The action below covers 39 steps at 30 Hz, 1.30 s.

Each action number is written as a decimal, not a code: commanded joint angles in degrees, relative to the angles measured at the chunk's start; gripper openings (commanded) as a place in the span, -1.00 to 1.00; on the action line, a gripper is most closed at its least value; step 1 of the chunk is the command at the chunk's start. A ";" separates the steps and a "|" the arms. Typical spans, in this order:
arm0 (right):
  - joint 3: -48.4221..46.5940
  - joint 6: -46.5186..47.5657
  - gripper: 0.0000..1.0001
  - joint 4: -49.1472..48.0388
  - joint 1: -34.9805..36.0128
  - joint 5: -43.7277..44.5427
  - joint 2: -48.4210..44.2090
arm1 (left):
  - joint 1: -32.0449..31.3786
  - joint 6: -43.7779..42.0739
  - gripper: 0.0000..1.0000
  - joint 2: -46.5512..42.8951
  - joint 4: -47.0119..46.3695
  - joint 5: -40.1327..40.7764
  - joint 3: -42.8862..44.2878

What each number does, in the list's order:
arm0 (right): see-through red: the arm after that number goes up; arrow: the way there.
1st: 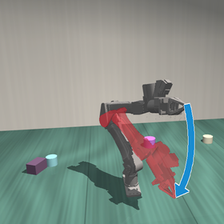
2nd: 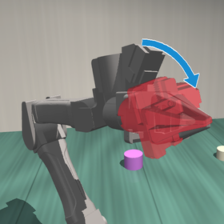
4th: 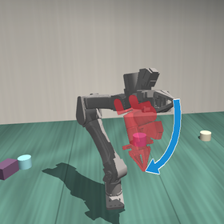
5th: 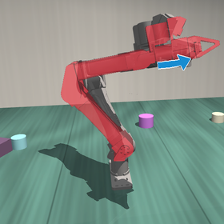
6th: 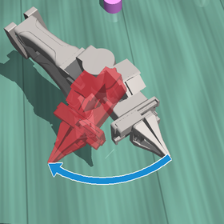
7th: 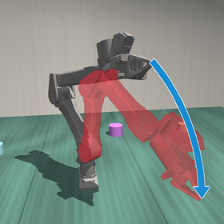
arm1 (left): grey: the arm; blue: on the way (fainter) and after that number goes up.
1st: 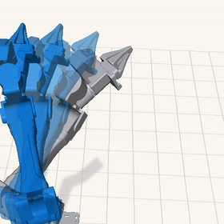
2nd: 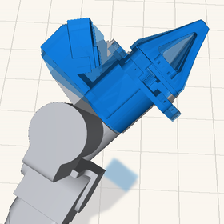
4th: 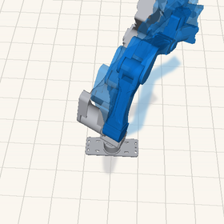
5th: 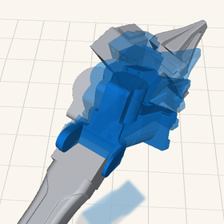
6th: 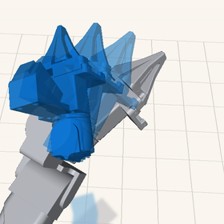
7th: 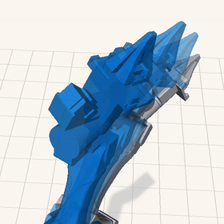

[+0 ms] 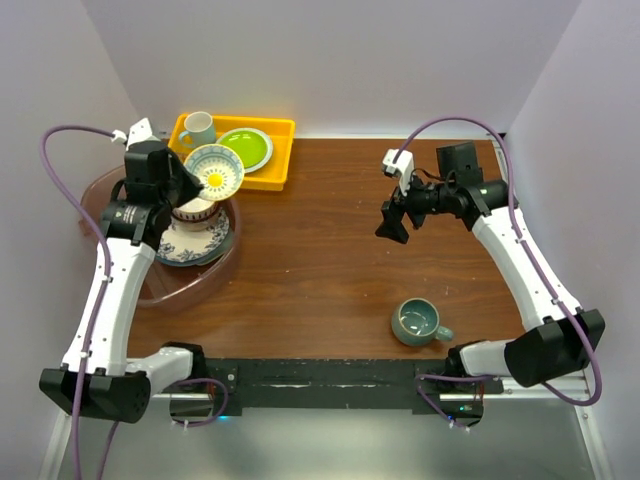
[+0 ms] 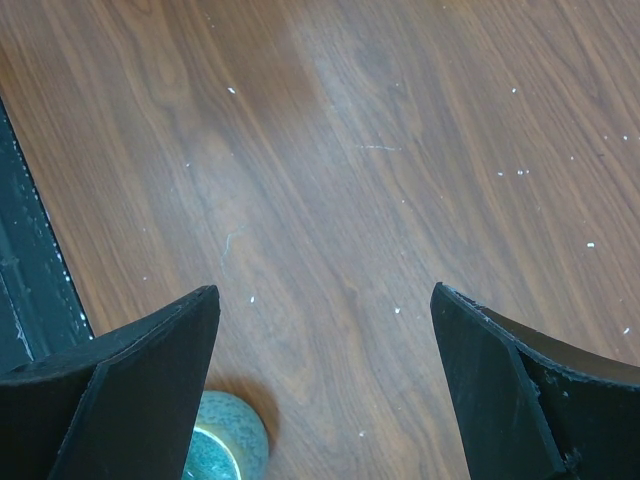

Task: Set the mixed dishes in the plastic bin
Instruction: Place the bowl in the plastic bin.

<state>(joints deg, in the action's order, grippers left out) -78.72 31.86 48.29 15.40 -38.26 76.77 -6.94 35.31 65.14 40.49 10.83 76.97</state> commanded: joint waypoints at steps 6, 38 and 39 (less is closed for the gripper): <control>1.29 -1.27 0.82 -2.41 -0.46 0.20 -0.75 | 6.94 -1.12 -1.00 0.42 -3.93 -3.27 -2.17; 3.75 -1.71 0.83 -3.56 -0.63 0.73 -0.66 | 12.91 -3.58 -1.00 2.97 -5.86 -5.82 -4.02; 3.75 -1.71 0.83 -3.56 -0.63 0.64 -0.66 | 12.92 -3.67 -1.00 3.06 -5.86 -5.73 -4.02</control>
<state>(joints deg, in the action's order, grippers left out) -75.44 30.81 46.19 14.98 -38.02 76.77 5.26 33.10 68.25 39.86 6.07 72.51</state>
